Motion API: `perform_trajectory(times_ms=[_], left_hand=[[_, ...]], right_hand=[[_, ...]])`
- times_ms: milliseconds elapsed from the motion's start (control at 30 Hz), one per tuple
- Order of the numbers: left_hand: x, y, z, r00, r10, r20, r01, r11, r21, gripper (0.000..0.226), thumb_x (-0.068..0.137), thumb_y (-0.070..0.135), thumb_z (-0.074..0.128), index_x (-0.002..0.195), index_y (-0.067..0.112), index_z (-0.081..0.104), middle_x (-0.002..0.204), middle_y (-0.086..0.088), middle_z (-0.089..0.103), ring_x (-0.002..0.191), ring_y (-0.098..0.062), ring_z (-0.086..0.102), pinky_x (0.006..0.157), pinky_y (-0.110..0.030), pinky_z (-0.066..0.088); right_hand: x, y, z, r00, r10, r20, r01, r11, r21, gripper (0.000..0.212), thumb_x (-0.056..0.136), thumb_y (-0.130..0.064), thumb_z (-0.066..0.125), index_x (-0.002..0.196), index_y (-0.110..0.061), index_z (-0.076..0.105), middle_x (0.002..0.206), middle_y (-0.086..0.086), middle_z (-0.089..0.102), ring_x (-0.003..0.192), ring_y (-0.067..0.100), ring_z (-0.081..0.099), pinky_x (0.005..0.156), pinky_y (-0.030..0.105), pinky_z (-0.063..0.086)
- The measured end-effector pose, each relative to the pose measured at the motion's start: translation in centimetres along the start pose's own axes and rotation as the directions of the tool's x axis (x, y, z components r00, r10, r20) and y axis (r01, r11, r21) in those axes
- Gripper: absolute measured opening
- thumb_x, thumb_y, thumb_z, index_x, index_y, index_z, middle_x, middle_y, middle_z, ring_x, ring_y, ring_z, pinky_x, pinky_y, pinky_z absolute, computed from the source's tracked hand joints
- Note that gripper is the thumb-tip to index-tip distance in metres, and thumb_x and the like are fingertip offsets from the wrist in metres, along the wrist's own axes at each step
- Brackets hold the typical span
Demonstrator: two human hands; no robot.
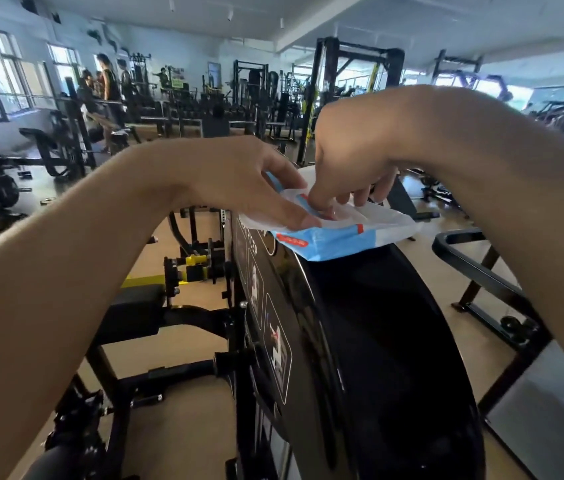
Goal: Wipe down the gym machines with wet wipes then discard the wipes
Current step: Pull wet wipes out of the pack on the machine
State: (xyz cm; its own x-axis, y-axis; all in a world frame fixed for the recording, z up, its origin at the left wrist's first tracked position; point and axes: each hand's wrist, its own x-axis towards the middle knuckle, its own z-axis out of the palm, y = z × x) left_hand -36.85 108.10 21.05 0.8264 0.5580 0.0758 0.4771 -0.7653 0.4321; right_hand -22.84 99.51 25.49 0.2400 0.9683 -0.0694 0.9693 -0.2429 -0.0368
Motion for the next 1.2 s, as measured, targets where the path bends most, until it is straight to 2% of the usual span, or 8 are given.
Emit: perform_trajectory(times_ms=[267,467,567,633,733,867,1100,1200], left_hand=[[-0.1,0.1,0.2,1.000,0.000,0.000,0.000,1.000,-0.002,0.071,0.062,0.064,0.074,0.128,0.040,0.062,0.096,0.034,0.059,0.079,0.025,0.056,0.060,0.000,0.040],[-0.2,0.4,0.2,1.000,-0.030,-0.010,0.030,0.999,-0.031,0.056,0.073,0.054,0.078,0.125,0.040,0.065,0.092,0.040,0.056,0.080,0.026,0.053,0.068,-0.007,0.038],[-0.6,0.7,0.2,0.999,-0.040,-0.005,0.039,0.998,-0.046,0.067,0.062,0.068,0.073,0.123,0.041,0.066,0.090,0.043,0.056,0.083,0.022,0.056,0.067,-0.004,0.041],[-0.7,1.1,0.4,0.998,-0.062,-0.014,0.061,0.998,-0.026,0.079,0.051,0.080,0.064,0.121,0.042,0.066,0.091,0.038,0.059,0.086,0.010,0.062,0.077,-0.014,0.046],[-0.9,2.1,0.9,0.997,-0.065,-0.047,0.069,0.992,0.105,0.094,0.048,0.089,0.054,0.127,0.040,0.061,0.106,0.032,0.055,0.092,0.008,0.056,0.084,-0.025,0.045],[-0.8,3.3,1.6,0.997,-0.028,-0.065,0.042,0.975,0.218,0.096,0.060,0.087,0.046,0.141,0.035,0.053,0.151,0.014,0.045,0.121,-0.002,0.043,0.097,-0.027,0.028],[-0.7,2.7,2.4,0.996,-0.076,-0.045,0.082,0.985,0.150,0.123,0.044,0.099,0.042,0.149,0.034,0.044,0.151,0.012,0.045,0.113,-0.006,0.044,0.093,-0.029,0.033],[-0.7,2.7,2.7,0.995,-0.077,-0.060,0.084,0.989,0.118,0.126,0.039,0.095,0.042,0.150,0.035,0.040,0.152,0.014,0.043,0.111,-0.004,0.043,0.092,-0.027,0.031]], right_hand=[[-0.3,1.8,1.0,0.995,-0.066,-0.080,0.065,0.998,-0.005,0.014,0.093,-0.024,0.068,0.102,-0.018,0.077,0.089,0.004,0.076,0.073,0.021,0.076,0.061,0.032,0.064],[-1.4,3.8,0.6,0.962,-0.248,-0.114,0.245,0.969,-0.034,0.019,0.090,-0.031,0.069,0.088,-0.047,0.078,0.085,-0.029,0.064,0.082,0.002,0.065,0.070,0.029,0.052],[-1.7,3.9,0.7,0.947,-0.298,-0.118,0.301,0.954,0.007,0.006,0.084,-0.052,0.073,0.083,-0.050,0.079,0.076,-0.031,0.068,0.079,-0.002,0.064,0.069,0.027,0.049],[-1.5,3.8,0.9,0.942,-0.316,-0.117,0.316,0.949,-0.018,0.003,0.083,-0.049,0.077,0.085,-0.049,0.079,0.070,-0.040,0.063,0.075,-0.011,0.060,0.064,0.021,0.042],[-1.2,3.5,1.0,0.939,-0.316,-0.135,0.309,0.948,-0.072,0.007,0.082,-0.042,0.081,0.088,-0.043,0.080,0.071,-0.030,0.066,0.076,-0.003,0.062,0.064,0.022,0.045],[-0.7,3.1,0.6,0.942,-0.324,-0.092,0.309,0.940,-0.145,0.006,0.085,-0.036,0.079,0.090,-0.040,0.079,0.075,-0.027,0.065,0.076,-0.002,0.060,0.064,0.021,0.043],[-0.6,2.5,0.7,0.941,-0.334,0.060,0.336,0.889,-0.310,0.016,0.099,-0.036,0.061,0.108,-0.036,0.074,0.097,-0.017,0.069,0.093,0.011,0.065,0.088,0.037,0.055],[-0.9,3.6,0.7,0.929,-0.367,-0.043,0.360,0.925,-0.126,0.009,0.090,-0.035,0.074,0.091,-0.042,0.080,0.077,-0.030,0.069,0.078,-0.011,0.061,0.069,0.020,0.045]])
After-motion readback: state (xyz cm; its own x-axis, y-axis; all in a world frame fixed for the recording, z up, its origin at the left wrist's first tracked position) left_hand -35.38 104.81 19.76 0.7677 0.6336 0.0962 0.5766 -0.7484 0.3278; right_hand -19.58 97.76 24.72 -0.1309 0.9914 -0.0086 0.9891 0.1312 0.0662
